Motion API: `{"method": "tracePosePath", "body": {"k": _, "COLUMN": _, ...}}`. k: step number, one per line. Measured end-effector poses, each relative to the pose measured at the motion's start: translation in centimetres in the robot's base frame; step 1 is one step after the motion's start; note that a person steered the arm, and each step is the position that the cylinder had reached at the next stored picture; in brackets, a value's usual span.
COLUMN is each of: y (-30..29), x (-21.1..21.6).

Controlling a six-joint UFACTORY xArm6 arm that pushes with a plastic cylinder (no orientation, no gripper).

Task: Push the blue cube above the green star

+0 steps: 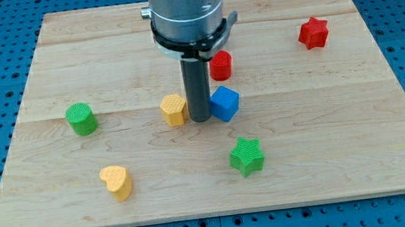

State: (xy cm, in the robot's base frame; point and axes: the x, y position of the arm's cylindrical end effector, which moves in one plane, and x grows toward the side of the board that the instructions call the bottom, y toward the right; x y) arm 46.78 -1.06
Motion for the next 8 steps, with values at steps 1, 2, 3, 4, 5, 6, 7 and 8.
{"method": "tracePosePath", "body": {"k": 1, "y": -1.2, "x": -0.2}}
{"method": "tracePosePath", "body": {"k": 2, "y": -4.6, "x": -0.1}}
{"method": "tracePosePath", "body": {"k": 3, "y": 0.2, "x": 0.1}}
{"method": "tracePosePath", "body": {"k": 4, "y": 8.3, "x": 2.3}}
{"method": "tracePosePath", "body": {"k": 5, "y": 8.6, "x": 4.9}}
{"method": "tracePosePath", "body": {"k": 6, "y": 14.5, "x": 3.4}}
{"method": "tracePosePath", "body": {"k": 7, "y": 14.8, "x": -1.9}}
{"method": "tracePosePath", "body": {"k": 8, "y": 12.1, "x": -1.6}}
